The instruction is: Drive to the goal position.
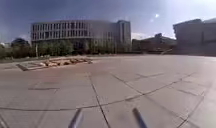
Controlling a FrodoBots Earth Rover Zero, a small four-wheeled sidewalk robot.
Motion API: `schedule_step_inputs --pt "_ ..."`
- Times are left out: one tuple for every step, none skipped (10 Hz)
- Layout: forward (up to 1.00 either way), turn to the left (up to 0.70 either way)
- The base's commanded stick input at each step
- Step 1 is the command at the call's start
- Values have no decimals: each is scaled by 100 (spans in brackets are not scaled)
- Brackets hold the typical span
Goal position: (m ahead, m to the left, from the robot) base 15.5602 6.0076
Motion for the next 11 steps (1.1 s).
schedule_step_inputs --pt "100 -2" --pt "100 -2" --pt "100 -2" --pt "100 -2" --pt "100 -2" --pt "100 -2" --pt "100 -5" --pt "100 -27" --pt "100 -37" --pt "100 -2" --pt "100 -2"
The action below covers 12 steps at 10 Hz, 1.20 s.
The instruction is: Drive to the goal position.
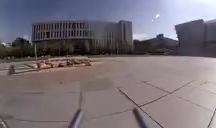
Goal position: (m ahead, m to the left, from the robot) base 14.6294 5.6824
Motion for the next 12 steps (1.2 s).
schedule_step_inputs --pt "100 -2" --pt "100 -2" --pt "100 -2" --pt "100 -2" --pt "100 -2" --pt "100 -2" --pt "100 -5" --pt "100 -33" --pt "100 -6" --pt "100 -2" --pt "100 -2" --pt "100 -5"
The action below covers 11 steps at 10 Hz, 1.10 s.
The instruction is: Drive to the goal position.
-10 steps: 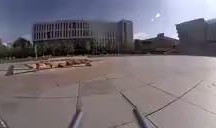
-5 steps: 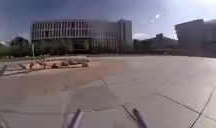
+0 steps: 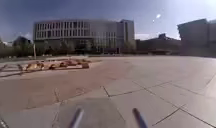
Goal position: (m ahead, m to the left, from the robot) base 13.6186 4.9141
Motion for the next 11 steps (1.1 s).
schedule_step_inputs --pt "100 -28" --pt "100 -19" --pt "100 -4" --pt "100 -2" --pt "100 -2" --pt "100 -4" --pt "100 -28" --pt "100 -35" --pt "100 -23" --pt "100 -3" --pt "100 -5"
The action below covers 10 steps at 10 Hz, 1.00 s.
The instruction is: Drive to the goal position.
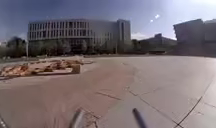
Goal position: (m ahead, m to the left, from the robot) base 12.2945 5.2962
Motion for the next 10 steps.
schedule_step_inputs --pt "100 -32" --pt "100 -10" --pt "100 -3" --pt "100 -2" --pt "100 -2" --pt "100 -2" --pt "100 -2" --pt "100 -36" --pt "100 -18" --pt "100 -2"
